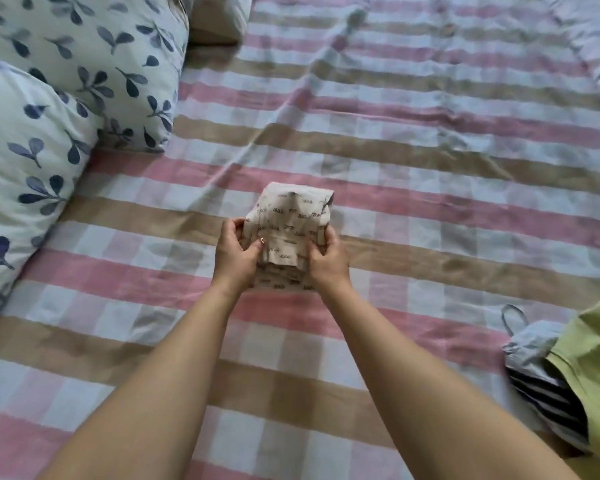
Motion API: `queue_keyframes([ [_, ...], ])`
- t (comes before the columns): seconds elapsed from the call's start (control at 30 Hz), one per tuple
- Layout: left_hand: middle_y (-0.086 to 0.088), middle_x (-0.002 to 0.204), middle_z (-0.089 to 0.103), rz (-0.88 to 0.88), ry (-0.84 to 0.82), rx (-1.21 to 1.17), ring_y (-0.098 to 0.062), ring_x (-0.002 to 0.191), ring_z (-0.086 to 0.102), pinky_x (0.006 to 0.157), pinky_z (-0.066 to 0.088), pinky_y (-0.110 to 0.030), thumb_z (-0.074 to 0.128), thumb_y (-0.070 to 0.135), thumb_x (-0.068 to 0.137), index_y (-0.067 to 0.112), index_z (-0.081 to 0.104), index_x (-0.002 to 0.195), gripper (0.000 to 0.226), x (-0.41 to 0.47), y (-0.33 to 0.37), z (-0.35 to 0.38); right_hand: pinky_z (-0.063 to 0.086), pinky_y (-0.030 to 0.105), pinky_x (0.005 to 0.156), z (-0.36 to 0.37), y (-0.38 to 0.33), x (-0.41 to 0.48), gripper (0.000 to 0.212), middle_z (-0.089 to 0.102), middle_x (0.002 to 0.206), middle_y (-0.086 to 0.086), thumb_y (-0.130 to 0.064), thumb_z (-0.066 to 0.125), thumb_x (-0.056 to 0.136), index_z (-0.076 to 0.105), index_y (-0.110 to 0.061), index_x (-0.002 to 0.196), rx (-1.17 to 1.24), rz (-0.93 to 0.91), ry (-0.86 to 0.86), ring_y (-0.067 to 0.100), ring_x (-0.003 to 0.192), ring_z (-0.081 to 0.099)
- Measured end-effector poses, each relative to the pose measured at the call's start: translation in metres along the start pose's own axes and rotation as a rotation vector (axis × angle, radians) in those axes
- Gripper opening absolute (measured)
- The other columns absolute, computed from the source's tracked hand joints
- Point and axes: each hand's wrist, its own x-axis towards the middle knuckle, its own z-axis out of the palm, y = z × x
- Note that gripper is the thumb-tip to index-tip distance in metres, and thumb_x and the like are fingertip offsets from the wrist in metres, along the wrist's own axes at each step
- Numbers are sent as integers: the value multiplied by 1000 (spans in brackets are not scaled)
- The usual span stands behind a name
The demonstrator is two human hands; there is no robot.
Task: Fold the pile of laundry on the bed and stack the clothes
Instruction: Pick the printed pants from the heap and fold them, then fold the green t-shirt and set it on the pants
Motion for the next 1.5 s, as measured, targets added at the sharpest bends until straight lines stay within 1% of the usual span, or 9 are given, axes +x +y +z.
queue_keyframes([
  [0.33, -16, 110, 59, -287, -16, 517, -27, 90, 53, 70, 37, -32, 65, 33, 83, 6, 42, 113, 46, -20, -38, 10, 43, 32, 76, -2, 47, -22, 49, 61, 120, 3, -37, 58, 88, 34, -18, 127, -396, 201, 59, 25, 103, 61],
  [0.43, -22, 127, 48, 41, 78, 781, -38, 114, 49, 82, 42, -46, 66, 26, 82, 8, 43, 132, 57, -49, -38, 14, 45, 33, 69, -5, 54, -47, 73, 42, 129, 4, -42, 63, 83, 19, -29, 141, -722, 43, 46, 28, 103, 59],
  [0.57, 0, 154, 23, 370, -177, 988, -21, 143, 17, 113, 8, -46, 34, 38, 95, 31, 26, 143, 49, -69, -45, 24, 53, 31, 72, -13, 68, -70, 65, 55, 127, 5, -45, 79, 65, 54, -38, 124, -1013, -334, 130, 23, 104, 64],
  [0.67, 5, 157, -7, 225, -307, 1146, -14, 144, -9, 114, -7, -41, 22, 47, 98, 35, -7, 142, 54, -74, -56, 25, 19, 40, 113, -27, 84, -77, 64, 19, 156, 2, -54, 46, 89, 12, -42, 142, -1099, -178, -161, 20, 143, 19],
  [0.73, 4, 157, -8, 177, -315, 1161, -16, 144, -10, 114, -7, -43, 26, 44, 98, 32, -8, 144, 59, -80, -48, 28, -7, 39, 114, -42, 95, -81, 59, -10, 157, -3, -51, 26, 96, -13, -41, 139, -1089, -109, -264, 17, 144, -9],
  [0.93, -14, 126, 57, 368, -245, 709, -31, 122, 49, 105, 33, -45, 59, 7, 85, 4, 58, 121, 36, -150, 10, 70, 44, 39, 95, -125, 52, -137, 40, 58, 124, 9, -21, 53, 86, 57, -13, 125, -739, -285, 85, 29, 114, 54],
  [1.17, -2, 95, 69, 182, -620, 167, -11, 84, 61, 76, 47, -21, 55, 7, 89, 10, 67, 100, 17, -258, 74, 183, 41, 35, 81, -284, 39, -196, 24, 64, 96, 10, -11, 68, 74, 70, -9, 98, -862, -214, 557, 34, 86, 58],
  [1.33, -3, 115, 56, -298, -712, -124, -20, 108, 55, 98, 44, -35, 52, 4, 90, 8, 49, 122, 33, -308, 88, 259, 46, 41, 86, -344, 64, -214, 45, 59, 109, 10, -22, 79, 68, 66, -12, 109, -1022, -7, 425, 33, 101, 51],
  [1.5, -12, 86, 63, -503, -605, -323, -20, 75, 60, 68, 49, -29, 52, -7, 86, 6, 58, 93, 15, -321, 92, 281, 43, 38, 92, -354, 90, -219, 40, 57, 117, 3, -24, 70, 76, 62, -17, 114, -986, 26, 263, 25, 111, 48],
])
